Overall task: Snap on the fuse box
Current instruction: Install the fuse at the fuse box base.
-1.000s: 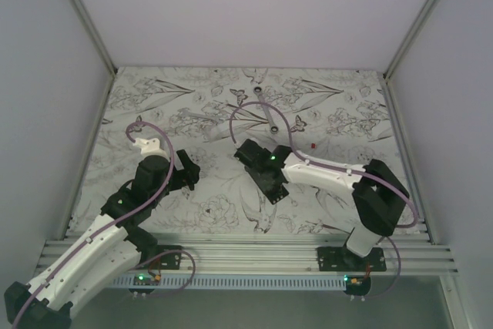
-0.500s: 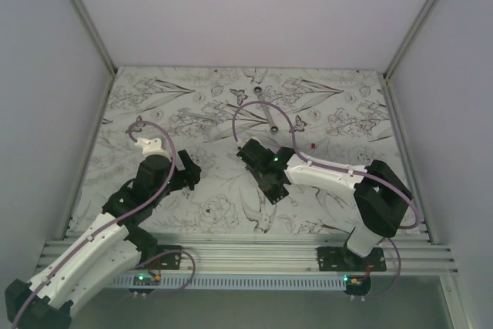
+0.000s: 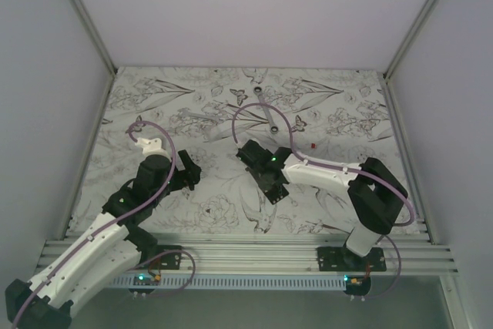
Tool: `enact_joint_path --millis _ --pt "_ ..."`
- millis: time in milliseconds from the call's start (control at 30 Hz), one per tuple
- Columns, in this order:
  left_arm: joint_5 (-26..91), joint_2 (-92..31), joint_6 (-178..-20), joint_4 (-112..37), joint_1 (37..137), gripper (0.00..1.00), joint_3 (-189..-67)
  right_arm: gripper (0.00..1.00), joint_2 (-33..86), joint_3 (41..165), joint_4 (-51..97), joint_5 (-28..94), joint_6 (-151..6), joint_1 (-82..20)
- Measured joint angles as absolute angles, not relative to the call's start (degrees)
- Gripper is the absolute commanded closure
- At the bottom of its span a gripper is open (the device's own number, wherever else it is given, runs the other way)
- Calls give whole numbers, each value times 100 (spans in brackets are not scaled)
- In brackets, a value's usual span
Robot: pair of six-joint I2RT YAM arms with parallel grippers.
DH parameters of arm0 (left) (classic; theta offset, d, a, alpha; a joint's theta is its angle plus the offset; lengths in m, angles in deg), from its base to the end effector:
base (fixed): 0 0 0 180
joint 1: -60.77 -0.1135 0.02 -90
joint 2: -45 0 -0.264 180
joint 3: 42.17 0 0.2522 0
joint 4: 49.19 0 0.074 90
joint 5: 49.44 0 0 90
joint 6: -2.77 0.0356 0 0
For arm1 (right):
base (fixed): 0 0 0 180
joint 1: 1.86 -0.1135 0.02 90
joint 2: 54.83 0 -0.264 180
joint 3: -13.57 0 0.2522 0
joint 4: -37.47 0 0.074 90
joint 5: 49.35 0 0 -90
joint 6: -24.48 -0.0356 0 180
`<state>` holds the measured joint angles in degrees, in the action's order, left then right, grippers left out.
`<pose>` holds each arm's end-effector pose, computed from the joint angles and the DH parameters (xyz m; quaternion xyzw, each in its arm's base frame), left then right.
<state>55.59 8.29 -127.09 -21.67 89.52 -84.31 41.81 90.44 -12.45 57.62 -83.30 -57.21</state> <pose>0.1446 -0.0688 0.2544 -0.1523 0.8114 -0.2225 0.5186 0.1935 0.2618 0.1891 -0.2889 0.9301 -0.0128 0.2266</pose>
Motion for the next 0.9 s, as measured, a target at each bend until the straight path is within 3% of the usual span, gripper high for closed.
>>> enact_joint_path --millis 533,900 --pt "5556 831 -12709 -2167 8952 0 -8431 96 4231 9033 -1190 5519 -8302 -5507" --pt "5554 880 -12709 -2167 8952 0 -8431 96 3879 8640 -764 4201 -8265 -4604"
